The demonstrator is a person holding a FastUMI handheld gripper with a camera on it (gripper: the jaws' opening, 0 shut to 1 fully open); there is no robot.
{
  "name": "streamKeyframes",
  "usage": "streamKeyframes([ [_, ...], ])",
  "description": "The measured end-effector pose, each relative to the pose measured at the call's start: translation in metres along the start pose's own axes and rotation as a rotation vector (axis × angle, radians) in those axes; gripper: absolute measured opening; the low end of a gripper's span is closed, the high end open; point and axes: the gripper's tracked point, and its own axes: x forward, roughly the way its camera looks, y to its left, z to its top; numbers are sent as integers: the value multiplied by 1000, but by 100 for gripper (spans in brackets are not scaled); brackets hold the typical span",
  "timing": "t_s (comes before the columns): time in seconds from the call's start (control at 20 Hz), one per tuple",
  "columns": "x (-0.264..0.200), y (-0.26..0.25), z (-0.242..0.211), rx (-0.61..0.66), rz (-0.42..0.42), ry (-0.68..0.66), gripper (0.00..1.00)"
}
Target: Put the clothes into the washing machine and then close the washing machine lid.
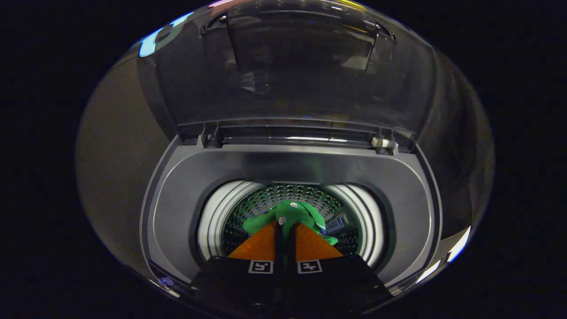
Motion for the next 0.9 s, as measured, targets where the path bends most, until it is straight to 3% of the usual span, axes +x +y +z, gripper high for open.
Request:
streamKeyframes([
  [0.25,18,-12,-21,-16,-45,96,11],
  [0.4,15,-22,-28,12,-77,126,99],
  [0.9,-11,-22,-5,11,-81,43,99],
])
